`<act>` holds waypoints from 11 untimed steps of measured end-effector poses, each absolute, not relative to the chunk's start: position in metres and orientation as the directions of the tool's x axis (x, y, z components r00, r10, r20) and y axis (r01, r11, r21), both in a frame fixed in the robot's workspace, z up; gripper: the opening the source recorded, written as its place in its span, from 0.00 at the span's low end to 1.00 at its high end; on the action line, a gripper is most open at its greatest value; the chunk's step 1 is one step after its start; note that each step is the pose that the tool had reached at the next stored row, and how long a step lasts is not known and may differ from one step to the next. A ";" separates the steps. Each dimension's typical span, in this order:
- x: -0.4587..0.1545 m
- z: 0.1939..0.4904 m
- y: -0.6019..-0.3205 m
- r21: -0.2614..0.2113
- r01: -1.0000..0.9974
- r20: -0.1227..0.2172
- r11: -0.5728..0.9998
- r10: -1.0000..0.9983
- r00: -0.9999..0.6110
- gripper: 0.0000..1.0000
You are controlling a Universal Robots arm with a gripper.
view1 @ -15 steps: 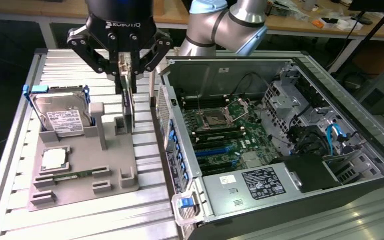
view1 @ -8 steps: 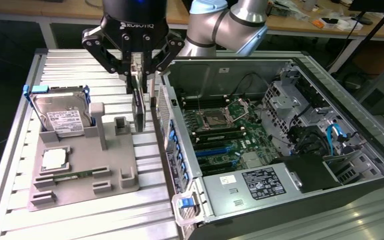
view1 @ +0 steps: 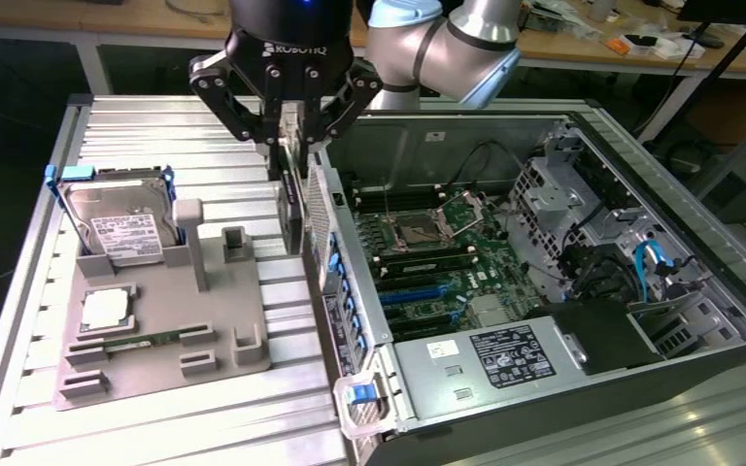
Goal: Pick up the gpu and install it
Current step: 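Pick up the gpu and move the gpu toward the slot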
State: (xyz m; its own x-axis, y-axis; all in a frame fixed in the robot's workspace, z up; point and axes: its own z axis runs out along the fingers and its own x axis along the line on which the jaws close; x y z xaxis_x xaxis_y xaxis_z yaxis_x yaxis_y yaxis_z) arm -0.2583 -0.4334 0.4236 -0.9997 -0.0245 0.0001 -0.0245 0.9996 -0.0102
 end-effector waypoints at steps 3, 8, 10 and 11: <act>-0.253 0.427 -0.433 -0.010 -0.025 0.000 1.000 -0.025 -1.000 0.27; -0.245 0.430 -0.433 -0.010 -0.024 0.000 1.000 -0.024 -1.000 0.27; -0.241 0.430 -0.433 -0.010 -0.024 0.000 1.000 -0.024 -1.000 0.27; -0.239 0.430 -0.433 -0.010 -0.025 0.000 1.000 -0.025 -1.000 0.27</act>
State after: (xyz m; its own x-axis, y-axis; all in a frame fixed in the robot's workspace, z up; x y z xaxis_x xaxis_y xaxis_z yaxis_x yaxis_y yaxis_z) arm -0.2387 -0.4334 0.4303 -0.9997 -0.0245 0.0001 -0.0245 0.9996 -0.0102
